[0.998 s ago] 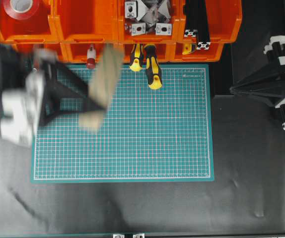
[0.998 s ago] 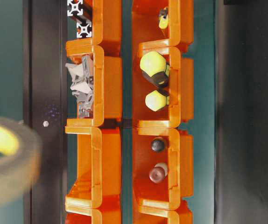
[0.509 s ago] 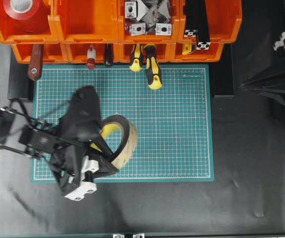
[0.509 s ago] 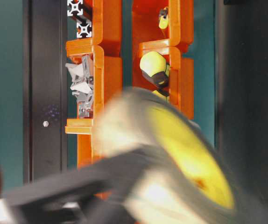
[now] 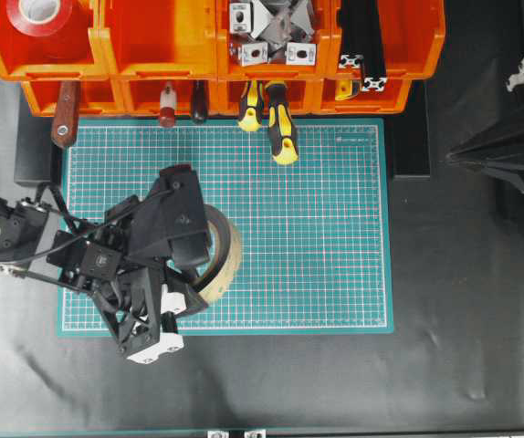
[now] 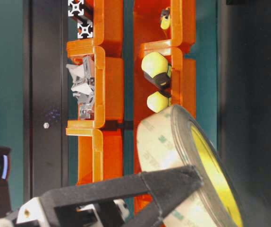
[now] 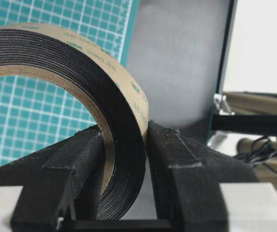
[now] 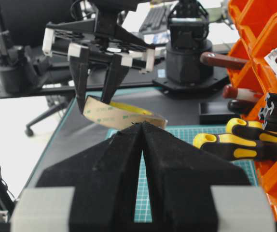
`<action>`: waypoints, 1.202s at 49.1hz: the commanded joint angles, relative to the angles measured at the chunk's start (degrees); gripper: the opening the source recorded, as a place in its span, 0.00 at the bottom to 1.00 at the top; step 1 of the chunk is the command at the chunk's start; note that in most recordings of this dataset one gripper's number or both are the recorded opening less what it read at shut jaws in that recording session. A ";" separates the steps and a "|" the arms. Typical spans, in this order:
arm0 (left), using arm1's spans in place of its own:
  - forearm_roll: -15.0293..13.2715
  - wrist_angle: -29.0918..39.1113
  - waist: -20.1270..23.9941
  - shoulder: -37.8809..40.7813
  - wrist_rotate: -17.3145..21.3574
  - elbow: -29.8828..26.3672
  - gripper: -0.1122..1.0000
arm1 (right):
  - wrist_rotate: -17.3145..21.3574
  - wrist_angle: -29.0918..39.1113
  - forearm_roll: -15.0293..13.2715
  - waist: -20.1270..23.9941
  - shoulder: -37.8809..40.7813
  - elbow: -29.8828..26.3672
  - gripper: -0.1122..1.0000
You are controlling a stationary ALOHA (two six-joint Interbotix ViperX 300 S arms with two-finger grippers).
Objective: Pick foam from container rack with left arm.
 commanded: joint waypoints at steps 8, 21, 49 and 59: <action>0.26 -0.44 0.18 -0.26 8.09 -2.72 0.74 | 0.00 -0.09 0.09 0.09 0.35 -1.85 0.10; 0.26 -0.53 1.67 -0.26 11.43 -2.99 0.92 | 0.00 -0.09 0.00 0.09 0.35 -1.85 0.10; 0.26 -0.35 2.29 -2.02 12.92 -2.55 0.92 | 0.00 0.26 0.09 0.00 0.35 -1.85 0.10; 0.26 -0.09 2.20 -6.24 13.45 -0.35 0.92 | 0.00 0.26 0.09 0.09 0.26 -1.85 0.10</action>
